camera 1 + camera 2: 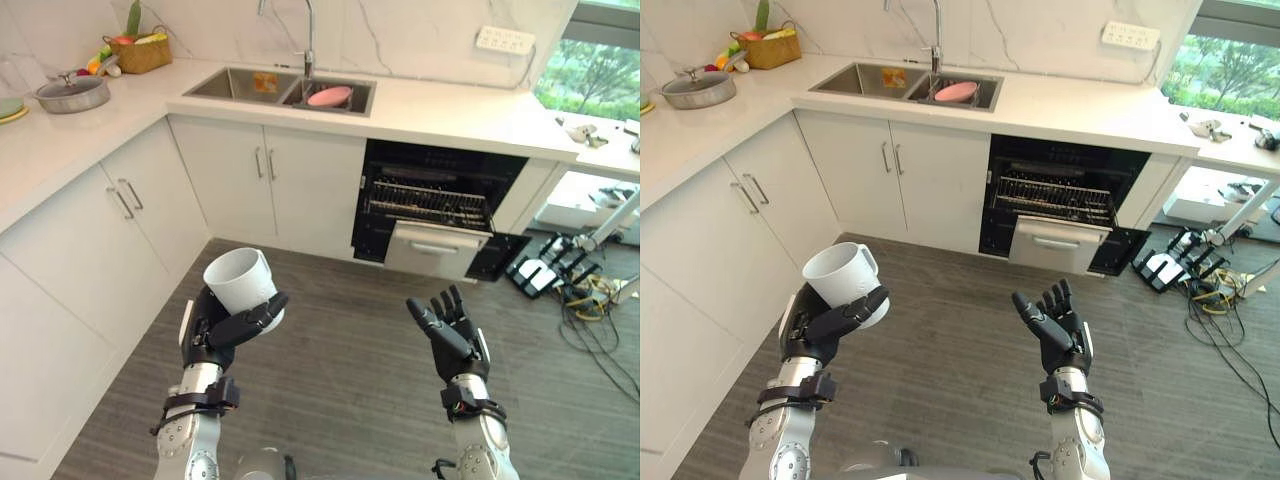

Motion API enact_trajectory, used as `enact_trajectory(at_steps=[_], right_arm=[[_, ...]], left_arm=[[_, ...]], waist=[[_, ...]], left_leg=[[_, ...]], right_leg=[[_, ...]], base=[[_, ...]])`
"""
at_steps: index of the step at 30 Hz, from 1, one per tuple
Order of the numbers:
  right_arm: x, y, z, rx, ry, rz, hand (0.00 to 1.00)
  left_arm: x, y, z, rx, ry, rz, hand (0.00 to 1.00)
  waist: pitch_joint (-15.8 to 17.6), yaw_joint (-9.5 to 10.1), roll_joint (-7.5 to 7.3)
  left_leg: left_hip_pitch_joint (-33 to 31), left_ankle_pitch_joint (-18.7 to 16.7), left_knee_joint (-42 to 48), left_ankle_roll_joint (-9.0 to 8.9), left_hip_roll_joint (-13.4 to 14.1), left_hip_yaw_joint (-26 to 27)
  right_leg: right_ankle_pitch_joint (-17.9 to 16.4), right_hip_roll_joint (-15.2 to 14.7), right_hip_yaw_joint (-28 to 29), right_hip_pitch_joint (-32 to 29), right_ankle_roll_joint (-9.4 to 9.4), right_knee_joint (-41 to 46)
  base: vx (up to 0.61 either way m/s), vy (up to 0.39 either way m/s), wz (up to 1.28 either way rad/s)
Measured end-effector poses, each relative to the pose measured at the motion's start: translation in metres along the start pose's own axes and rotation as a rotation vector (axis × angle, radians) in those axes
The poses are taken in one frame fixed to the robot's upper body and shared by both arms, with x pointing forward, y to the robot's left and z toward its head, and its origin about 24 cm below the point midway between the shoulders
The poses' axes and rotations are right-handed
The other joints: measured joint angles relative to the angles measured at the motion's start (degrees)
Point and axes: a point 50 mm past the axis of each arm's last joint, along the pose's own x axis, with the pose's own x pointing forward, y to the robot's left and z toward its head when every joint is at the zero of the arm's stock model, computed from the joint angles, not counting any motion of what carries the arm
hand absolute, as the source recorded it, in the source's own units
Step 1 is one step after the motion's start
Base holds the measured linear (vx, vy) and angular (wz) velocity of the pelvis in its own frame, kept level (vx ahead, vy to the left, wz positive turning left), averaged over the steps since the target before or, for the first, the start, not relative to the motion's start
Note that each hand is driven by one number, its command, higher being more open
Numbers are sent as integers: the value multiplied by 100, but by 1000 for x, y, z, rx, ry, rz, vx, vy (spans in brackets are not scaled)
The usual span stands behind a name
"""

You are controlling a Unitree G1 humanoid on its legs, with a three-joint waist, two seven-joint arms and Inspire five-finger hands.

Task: Walk over to the sink, pick up the cup, carry it to the dishwasher, place the cup inside the dishwasher, then close the dishwasher door

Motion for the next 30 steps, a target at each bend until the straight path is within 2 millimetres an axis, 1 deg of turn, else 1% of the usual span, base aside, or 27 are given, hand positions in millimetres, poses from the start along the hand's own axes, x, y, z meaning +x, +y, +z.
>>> enact_trajectory(at_steps=[2, 3, 4, 5, 6, 7, 8, 9, 10, 11, 12, 13, 14, 15, 16, 17, 19, 20, 21, 22, 23, 24, 25, 27, 28, 29, 30], right_arm=[[-7, -2, -3, 1, 4, -21, 100], [-14, -1, -5, 12, -2, -39, 100], [-21, -2, -2, 13, -15, -46, 100], [-24, -3, 1, 13, -29, -49, 100], [-28, -1, 9, 10, -61, -39, 100], [-27, 5, 16, 11, -92, -13, 100], [-26, 9, 20, 11, -108, 6, 100], [-25, 13, 29, -4, -145, 41, 100], [-24, 12, 35, -29, -154, 55, 100], [-23, 12, 36, -34, -158, 54, 100], [-23, 12, 40, -41, -170, 48, 100], [-23, 13, 44, -41, -187, 40, 100], [-23, 14, 45, -37, -195, 35, 100], [-24, 14, 47, -35, -204, 21, 100], [-27, 12, 48, -39, -205, 12, 100], [-29, 9, 50, -37, -219, -9, 100], [-30, 5, 54, -39, -244, -27, 100], [-29, 5, 58, -42, -273, -26, 100], [-28, 6, 60, -41, -281, -20, 100], [-24, 11, 63, -41, -297, 3, 100], [-18, 18, 65, -41, -305, 35, 100], [-15, 22, 66, -43, -308, 57, 100], [-11, 28, 67, -49, -311, 90, 100], [-11, 29, 67, -54, -311, 92, 100], [-11, 25, 65, -63, -300, 81, 100], [-10, 22, 62, -62, -286, 71, 100], [-8, 19, 48, -40, -233, 45, 100]], left_arm=[[5, -5, 2, 4, -6, -23, 0], [8, -8, 3, 5, -14, -44, 0], [11, -15, 3, 0, -13, -74, 0], [11, -18, 3, -3, -10, -89, 0], [11, -22, 3, -6, -9, -116, 0], [11, -23, 6, 2, -22, -138, 0], [10, -24, 10, 12, -32, -145, 0], [8, -25, 12, 15, -41, -158, 0], [6, -28, 9, 6, -28, -161, 0], [6, -31, 8, 0, -24, -172, 0], [7, -35, 7, -13, -26, -184, 0], [8, -41, 7, -42, -31, -195, 0], [9, -43, 8, -52, -36, -200, 0], [11, -47, 8, -72, -43, -201, 0], [9, -47, 6, -82, -39, -192, 0], [8, -49, 4, -99, -35, -186, 0], [8, -51, 4, -103, -34, -193, 0], [8, -53, 3, -104, -33, -198, 0], [7, -53, 3, -106, -33, -197, 0], [7, -53, 2, -113, -31, -192, 0], [5, -52, 0, -115, -20, -185, 0], [4, -51, -2, -115, -13, -179, 0], [-1, -49, -5, -115, 4, -169, 0], [-6, -48, -10, -117, 27, -168, 0], [-9, -46, -12, -115, 41, -159, 0], [-11, -44, -14, -112, 52, -154, 0], [-11, -37, -17, -86, 72, -143, 0]], waist=[[18, -118, 33], [43, -174, 80], [55, -196, 89], [81, -197, 135], [110, -180, 226], [95, -114, 247], [90, -98, 237], [52, -126, 214], [-95, -123, 329], [-163, -126, 354], [-253, -136, 463], [-304, -138, 603], [-275, -135, 661], [-162, -147, 732], [-124, -119, 727], [-85, -76, 738], [-81, -42, 729], [-89, 45, 712], [-90, 70, 707], [-95, 114, 706], [-107, 160, 688], [-110, 172, 686], [-109, 163, 681], [-111, 165, 662], [-120, 167, 639], [-156, 172, 621], [-180, 96, 244]], left_leg=[[323, 2, -307, -3, 11, -188], [521, -13, -516, -28, 17, -333], [734, -54, -675, -81, 56, -455], [842, -100, -722, -102, 100, -493], [1030, -249, -737, -175, 229, -467], [1174, -465, -680, -281, 326, -308], [1247, -597, -649, -345, 337, -257], [1510, -902, -579, -489, 401, -264], [1732, -989, -528, -443, 500, -260], [1733, -988, -388, -438, 554, -263], [1584, -962, 167, -391, 726, -308], [1192, -786, 1143, -215, 932, -350], [933, -520, 1784, -184, 1077, -342], [358, 720, 3114, -416, 1423, -324], [-6, 2151, 3848, -581, 1666, -335], [-783, 2328, 5136, -626, 2031, -321], [-1279, 2006, 5607, -468, 2198, -126], [-1635, 1463, 5229, -392, 2310, 298], [-1688, 1261, 4818, -424, 2298, 471], [-1651, 977, 3527, -434, 2153, 748], [-1396, 928, 1535, -518, 1772, 826], [-1218, 992, 405, -567, 1558, 792], [-948, 1342, -1362, -636, 1213, 612], [-976, 1799, -2352, -691, 1000, 254], [-1006, 2297, -2303, -752, 1002, 246], [-956, 2697, -2154, -734, 972, 293], [-910, 2382, -1746, -583, 713, 431]], right_leg=[[-365, 154, -93, -505, -33, -146], [-575, 291, -83, -908, -42, -546], [-670, 379, -177, -1177, -46, -1247], [-670, 388, -310, -1229, -48, -1781], [-566, 437, -682, -1232, -55, -3133], [-222, 586, -969, -1202, -43, -4532], [-69, 625, -1077, -1208, -38, -5024], [408, 672, -1100, -1197, -309, -5000], [487, 709, -1086, -1233, -362, -4561], [472, 718, -1069, -1262, -385, -4366], [193, 803, -1105, -1270, -508, -4082], [-71, 936, -1191, -1183, -574, -4003], [-209, 992, -1243, -1071, -594, -3992], [-475, 1084, -1312, -709, -599, -4005], [-619, 1158, -1269, -391, -604, -4134], [-799, 1215, -1299, 124, -592, -4381], [-889, 1209, -1289, 520, -563, -4645], [-882, 1184, -1187, 915, -482, -4991], [-863, 1167, -1135, 1028, -486, -5097], [-884, 1129, -1015, 1198, -456, -5251], [-917, 1046, -835, 1264, -401, -5297], [-949, 1014, -725, 1260, -349, -5295], [-1070, 956, -511, 1273, -223, -5246], [-1334, 868, -262, 1350, -28, -5140], [-1540, 798, -110, 1478, 168, -5090], [-1646, 711, -12, 1556, 289, -5083], [-1666, 339, 130, 1684, 491, -5079]], base=[[356, 3, 56], [483, -67, 65], [414, -96, 55], [432, -125, 37], [441, -136, 1], [450, -144, -15], [476, -170, -22], [511, -192, -14], [528, -192, -7], [532, -216, -5], [533, -245, -3], [521, -261, 0], [497, -254, 11], [460, -240, 11], [645, -283, 7], [561, -222, -3], [464, -140, -9], [447, -94, -26], [661, -82, -45], [669, -30, -60], [675, -4, -72], [565, 51, -85], [447, 75, -65], [570, 189, -63], [585, 262, -64], [573, 280, -55], [518, 246, -51]])
